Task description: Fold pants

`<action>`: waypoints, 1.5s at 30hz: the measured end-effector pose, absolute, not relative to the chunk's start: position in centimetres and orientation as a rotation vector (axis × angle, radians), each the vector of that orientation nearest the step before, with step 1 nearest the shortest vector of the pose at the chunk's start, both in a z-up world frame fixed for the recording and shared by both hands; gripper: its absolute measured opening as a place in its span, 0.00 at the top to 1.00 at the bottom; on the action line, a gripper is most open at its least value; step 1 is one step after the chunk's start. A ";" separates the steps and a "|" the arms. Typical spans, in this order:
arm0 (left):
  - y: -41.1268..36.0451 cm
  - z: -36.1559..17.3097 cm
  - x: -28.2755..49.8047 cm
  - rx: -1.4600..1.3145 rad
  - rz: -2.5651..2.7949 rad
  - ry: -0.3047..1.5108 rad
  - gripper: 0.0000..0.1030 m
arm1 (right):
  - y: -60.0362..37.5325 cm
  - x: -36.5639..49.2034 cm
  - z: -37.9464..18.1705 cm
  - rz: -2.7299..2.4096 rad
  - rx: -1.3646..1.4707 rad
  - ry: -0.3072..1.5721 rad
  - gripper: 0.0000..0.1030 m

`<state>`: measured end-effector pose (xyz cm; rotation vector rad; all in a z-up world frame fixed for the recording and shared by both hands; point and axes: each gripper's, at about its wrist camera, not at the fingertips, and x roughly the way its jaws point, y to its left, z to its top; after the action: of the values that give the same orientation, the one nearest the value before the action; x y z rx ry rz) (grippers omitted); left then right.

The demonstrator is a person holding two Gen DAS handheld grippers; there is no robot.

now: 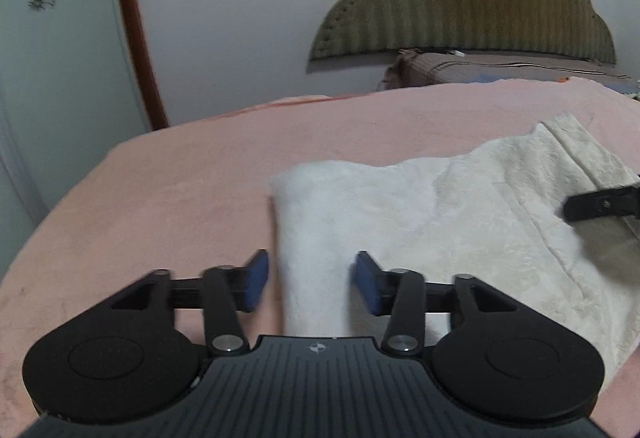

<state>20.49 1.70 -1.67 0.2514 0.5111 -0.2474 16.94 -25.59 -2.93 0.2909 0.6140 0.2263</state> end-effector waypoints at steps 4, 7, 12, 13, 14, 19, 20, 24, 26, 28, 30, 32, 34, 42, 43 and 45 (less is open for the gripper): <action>2.9 -1.4 19.1 0.254 -0.184 0.476 0.04 | -25.9 15.0 -2.8 0.153 0.222 0.626 0.43; 3.7 -1.4 18.2 0.230 -0.165 0.491 0.03 | -26.6 12.7 -2.4 0.066 0.205 0.595 0.43; 4.9 -1.4 16.6 0.104 -0.177 0.564 0.03 | -23.9 8.1 -0.3 0.099 0.139 0.457 0.30; 4.9 -1.5 16.4 0.088 -0.181 0.576 0.03 | -23.0 7.6 -0.1 0.152 0.127 0.445 0.25; 4.9 -1.6 16.3 0.080 -0.182 0.586 0.03 | -22.2 7.3 -0.2 0.199 0.113 0.448 0.24; 3.6 -2.2 16.1 0.159 -0.161 0.580 0.01 | -19.9 9.4 -3.0 0.216 0.039 0.598 0.23; 3.5 -2.3 16.1 0.166 -0.161 0.582 0.01 | -20.0 9.9 -3.5 0.191 0.044 0.614 0.24; 3.6 -2.2 16.1 0.152 -0.157 0.587 0.01 | -20.5 8.8 -2.9 0.152 0.121 0.581 0.23; 3.5 -2.2 16.1 0.146 -0.154 0.591 0.01 | -20.1 7.8 -2.5 0.151 0.114 0.549 0.23; 3.5 -2.2 16.0 0.132 -0.153 0.593 0.01 | -19.8 7.3 -2.7 0.169 0.096 0.548 0.20; 3.5 -2.4 15.9 0.124 -0.149 0.599 0.00 | -19.5 8.3 -3.3 0.163 0.067 0.579 0.17; 3.7 -2.4 16.0 0.110 -0.146 0.609 0.00 | -19.3 8.7 -3.9 0.148 0.048 0.588 0.17; 4.0 -2.3 15.8 0.088 -0.146 0.623 0.00 | -19.0 8.4 -3.8 0.131 0.053 0.578 0.17; 5.2 -2.4 13.0 -0.045 -0.136 0.637 0.00 | -18.3 5.7 -3.7 0.075 0.165 0.543 0.02; 5.1 -2.6 12.4 -0.047 -0.140 0.635 0.00 | -18.2 5.2 -3.9 0.074 0.175 0.546 0.02; 4.9 -2.9 11.3 -0.036 -0.141 0.623 0.00 | -17.8 4.5 -4.3 0.063 0.172 0.557 0.02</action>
<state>11.32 4.92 -2.88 -0.0361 0.6233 -0.1413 4.55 -17.77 -4.29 0.1718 0.5569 0.0630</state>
